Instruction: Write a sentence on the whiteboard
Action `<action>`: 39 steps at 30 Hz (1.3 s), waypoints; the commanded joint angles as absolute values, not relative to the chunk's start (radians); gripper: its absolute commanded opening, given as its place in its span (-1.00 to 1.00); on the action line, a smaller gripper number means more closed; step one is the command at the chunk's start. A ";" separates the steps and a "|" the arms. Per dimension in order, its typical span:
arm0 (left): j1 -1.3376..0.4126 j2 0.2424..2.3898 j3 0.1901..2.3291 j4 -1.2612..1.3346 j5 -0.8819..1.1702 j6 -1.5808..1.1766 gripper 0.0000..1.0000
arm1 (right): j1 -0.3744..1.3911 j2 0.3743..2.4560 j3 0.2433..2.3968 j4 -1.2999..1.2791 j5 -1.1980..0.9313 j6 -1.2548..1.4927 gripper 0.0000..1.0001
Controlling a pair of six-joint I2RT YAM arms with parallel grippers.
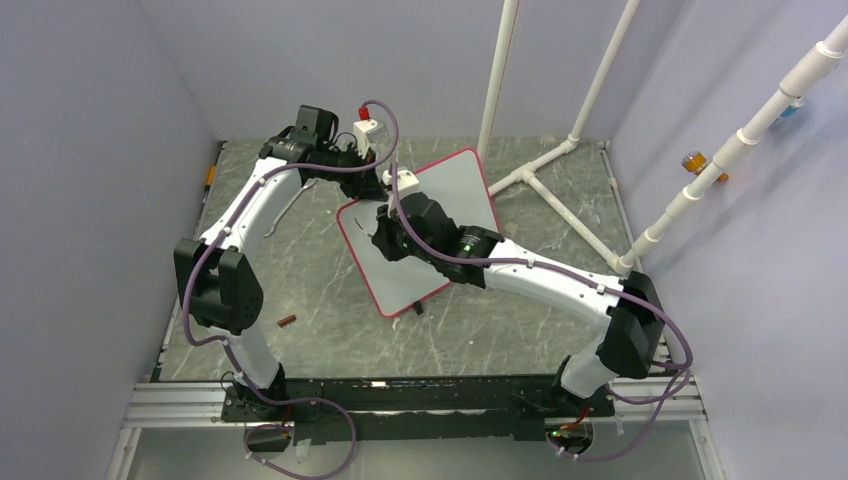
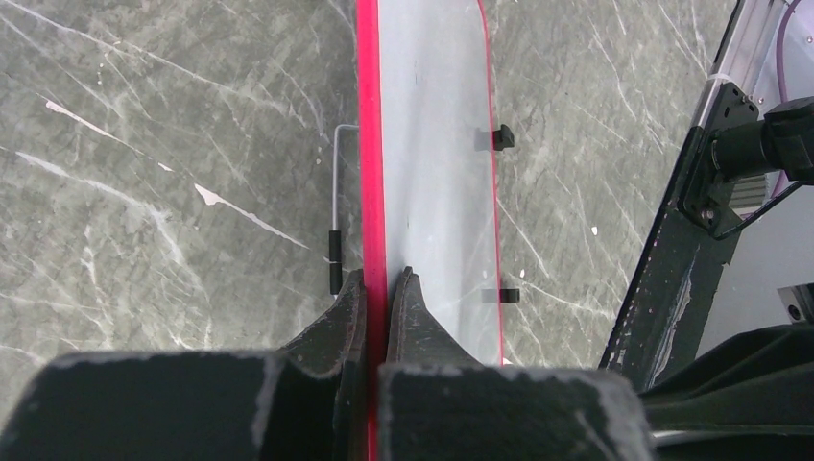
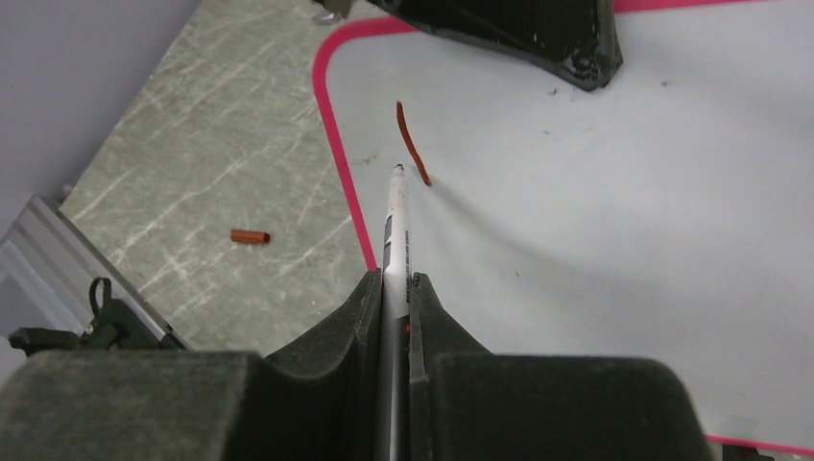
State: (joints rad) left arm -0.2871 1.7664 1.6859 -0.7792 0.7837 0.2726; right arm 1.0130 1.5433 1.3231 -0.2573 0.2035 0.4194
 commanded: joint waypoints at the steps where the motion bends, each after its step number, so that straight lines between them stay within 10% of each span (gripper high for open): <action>1: -0.326 1.770 1.658 -0.798 0.658 0.403 -1.00 | 1.006 1.557 1.398 -0.230 0.221 0.435 -1.00; 39: -0.333 1.767 1.658 -0.801 0.649 0.407 -1.00 | 0.922 1.475 1.309 -0.197 0.175 0.453 -1.00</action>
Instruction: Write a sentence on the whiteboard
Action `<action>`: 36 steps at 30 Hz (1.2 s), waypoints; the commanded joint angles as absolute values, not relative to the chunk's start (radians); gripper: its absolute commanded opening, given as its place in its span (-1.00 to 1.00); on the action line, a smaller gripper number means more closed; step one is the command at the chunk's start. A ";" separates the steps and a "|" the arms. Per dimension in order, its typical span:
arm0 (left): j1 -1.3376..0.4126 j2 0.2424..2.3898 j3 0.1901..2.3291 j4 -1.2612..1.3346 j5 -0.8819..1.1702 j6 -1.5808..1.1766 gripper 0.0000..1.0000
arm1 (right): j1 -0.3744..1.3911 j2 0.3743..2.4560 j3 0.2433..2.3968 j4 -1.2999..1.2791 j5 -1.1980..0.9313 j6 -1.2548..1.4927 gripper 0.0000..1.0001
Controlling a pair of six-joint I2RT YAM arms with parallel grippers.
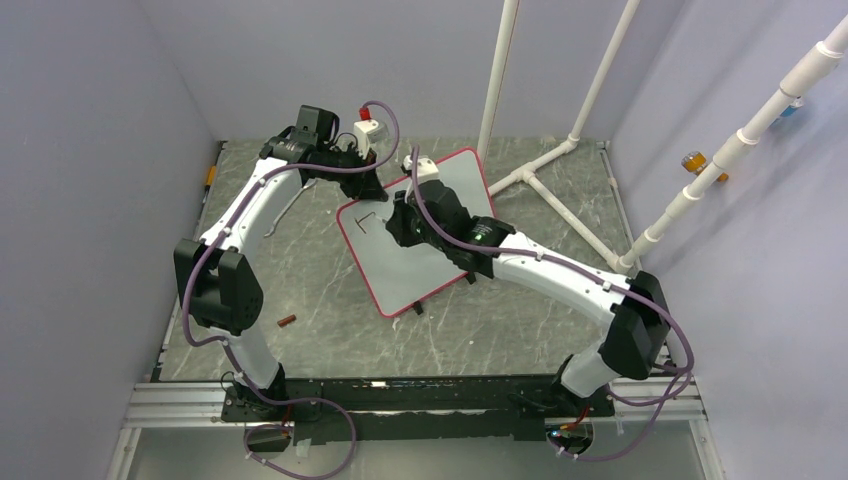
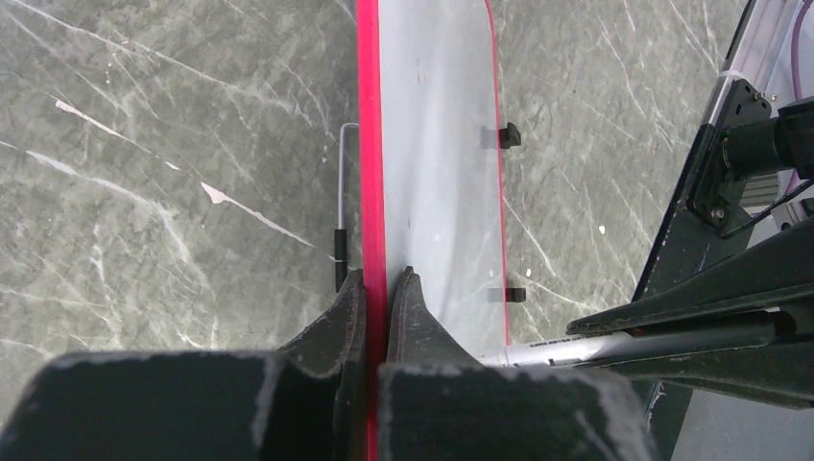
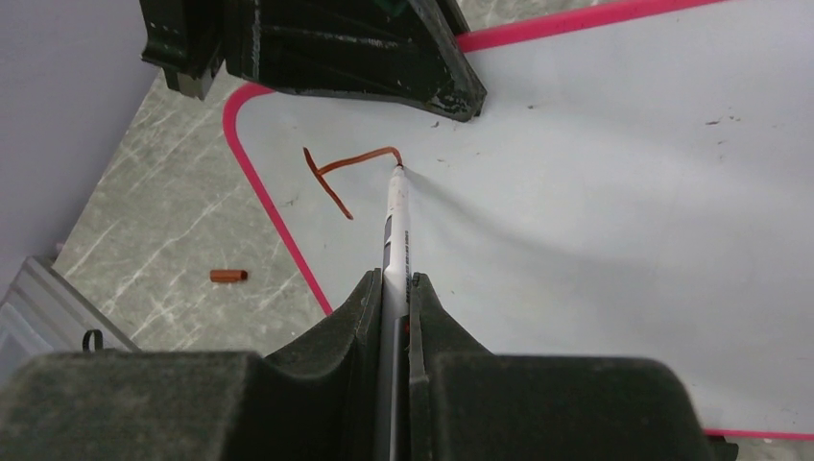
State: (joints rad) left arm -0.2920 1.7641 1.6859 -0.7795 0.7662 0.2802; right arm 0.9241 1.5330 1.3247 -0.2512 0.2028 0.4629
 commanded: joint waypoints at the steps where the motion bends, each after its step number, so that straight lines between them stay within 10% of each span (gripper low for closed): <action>1: -0.333 1.767 1.657 -0.800 0.649 0.407 -1.00 | 0.922 1.466 1.305 -0.188 0.164 0.451 -1.00; 36: -0.347 1.756 1.657 -0.803 0.644 0.409 -1.00 | 0.874 1.530 1.333 -0.188 0.179 0.488 -1.00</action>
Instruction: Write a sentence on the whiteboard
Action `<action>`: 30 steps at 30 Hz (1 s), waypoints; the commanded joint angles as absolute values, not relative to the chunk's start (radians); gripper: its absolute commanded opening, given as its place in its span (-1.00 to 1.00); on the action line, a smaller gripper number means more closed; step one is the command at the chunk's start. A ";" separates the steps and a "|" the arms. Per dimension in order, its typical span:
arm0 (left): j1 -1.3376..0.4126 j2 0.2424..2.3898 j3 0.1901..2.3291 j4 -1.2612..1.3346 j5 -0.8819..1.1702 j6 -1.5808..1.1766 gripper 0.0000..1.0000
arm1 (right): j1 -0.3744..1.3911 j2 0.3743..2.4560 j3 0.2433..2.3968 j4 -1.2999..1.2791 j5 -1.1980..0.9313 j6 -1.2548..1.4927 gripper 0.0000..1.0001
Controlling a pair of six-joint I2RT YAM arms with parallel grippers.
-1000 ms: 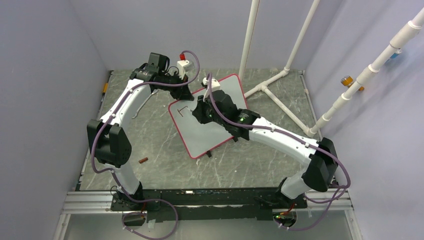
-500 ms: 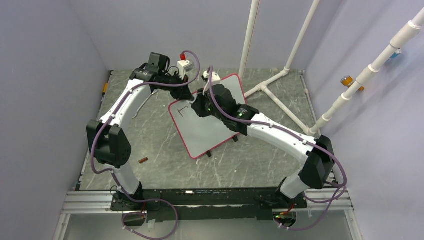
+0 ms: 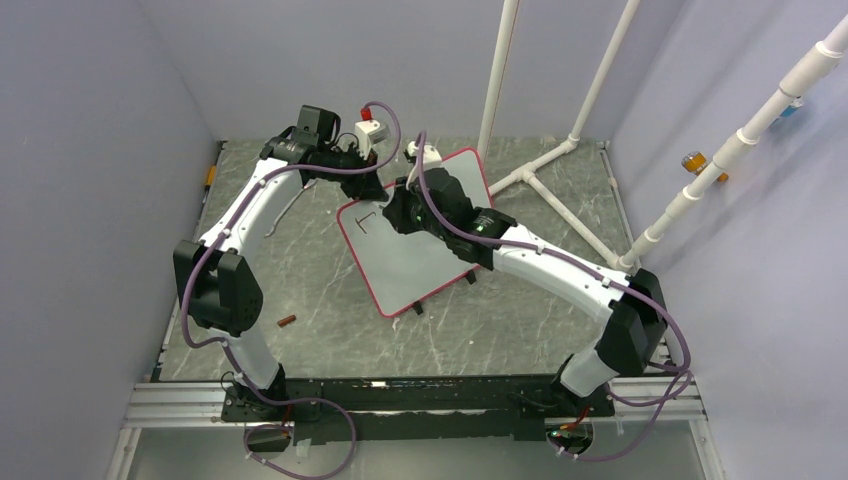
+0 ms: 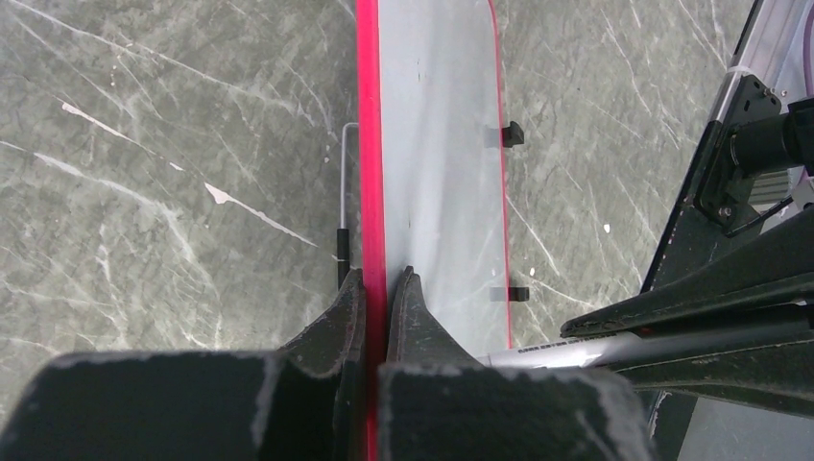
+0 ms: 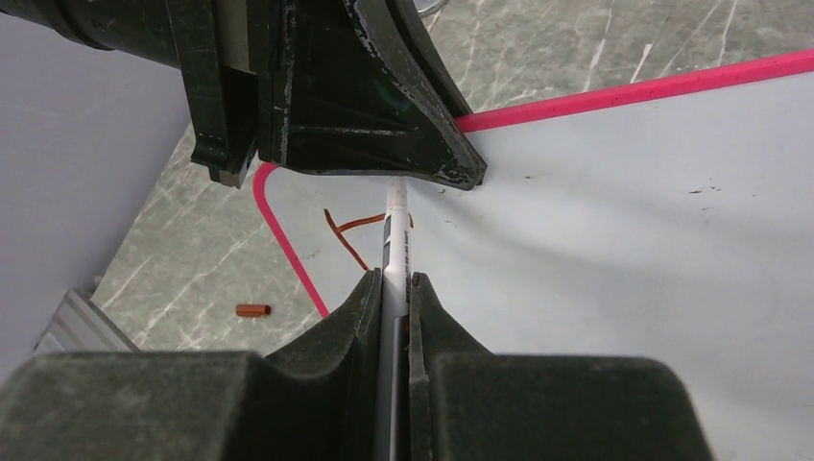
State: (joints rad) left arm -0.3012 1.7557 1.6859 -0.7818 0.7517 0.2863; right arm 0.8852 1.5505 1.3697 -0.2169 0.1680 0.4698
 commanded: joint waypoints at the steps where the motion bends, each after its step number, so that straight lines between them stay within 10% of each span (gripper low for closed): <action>1: -0.348 1.755 1.657 -0.804 0.645 0.409 -1.00 | 0.873 1.524 1.320 -0.187 0.179 0.491 -1.00; 30: -0.350 1.747 1.670 -0.820 0.634 0.415 -1.00 | 0.875 1.296 1.206 -0.218 0.093 0.504 -1.00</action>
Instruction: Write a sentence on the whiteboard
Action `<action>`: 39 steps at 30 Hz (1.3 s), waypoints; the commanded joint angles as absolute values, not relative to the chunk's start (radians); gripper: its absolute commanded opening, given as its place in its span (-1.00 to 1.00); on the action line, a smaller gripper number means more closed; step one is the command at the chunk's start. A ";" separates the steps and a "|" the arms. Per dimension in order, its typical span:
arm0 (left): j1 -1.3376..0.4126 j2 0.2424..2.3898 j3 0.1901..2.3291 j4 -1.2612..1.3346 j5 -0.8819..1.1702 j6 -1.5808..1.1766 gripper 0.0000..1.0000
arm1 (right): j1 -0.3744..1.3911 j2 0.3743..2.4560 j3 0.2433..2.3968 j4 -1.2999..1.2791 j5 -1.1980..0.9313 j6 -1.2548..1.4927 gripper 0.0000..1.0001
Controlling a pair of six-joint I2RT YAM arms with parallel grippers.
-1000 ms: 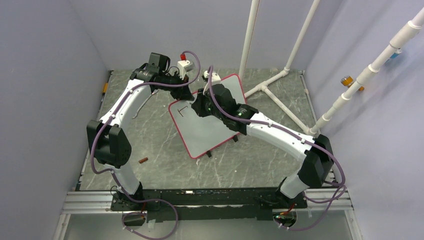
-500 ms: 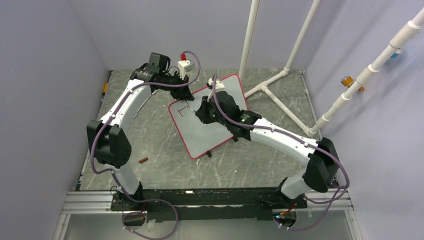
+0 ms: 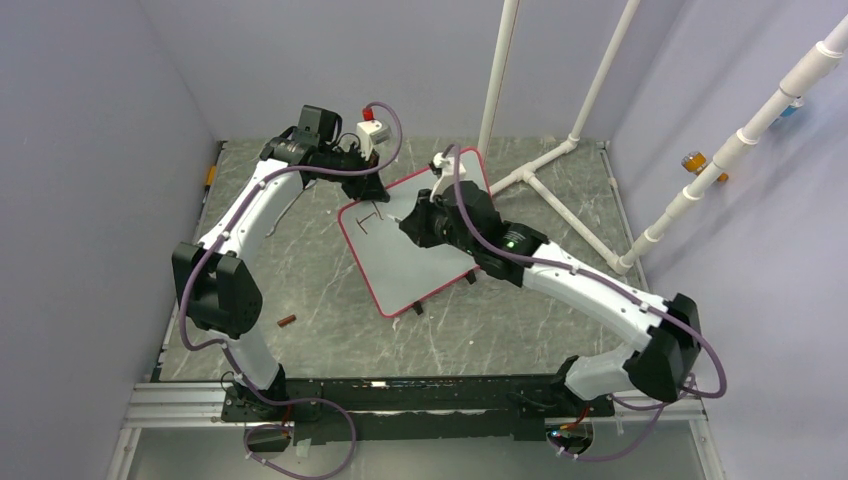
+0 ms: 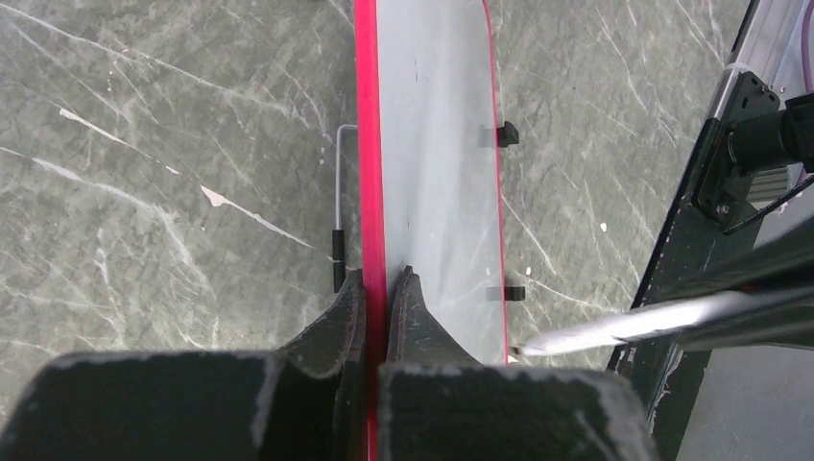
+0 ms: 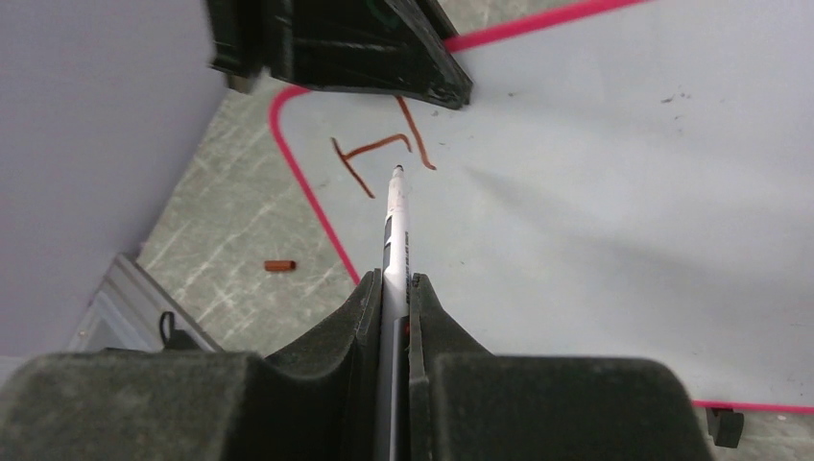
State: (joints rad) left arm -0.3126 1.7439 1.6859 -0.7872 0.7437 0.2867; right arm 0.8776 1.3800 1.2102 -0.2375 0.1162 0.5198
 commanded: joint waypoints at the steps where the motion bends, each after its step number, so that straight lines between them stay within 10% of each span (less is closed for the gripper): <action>1: -0.349 1.741 1.666 -0.816 0.634 0.413 -1.00 | 0.874 1.284 1.199 -0.216 0.092 0.496 -1.00; 39: -0.353 1.613 1.539 -0.710 0.595 0.393 -1.00 | 0.786 1.365 1.233 -0.113 -0.048 0.351 -1.00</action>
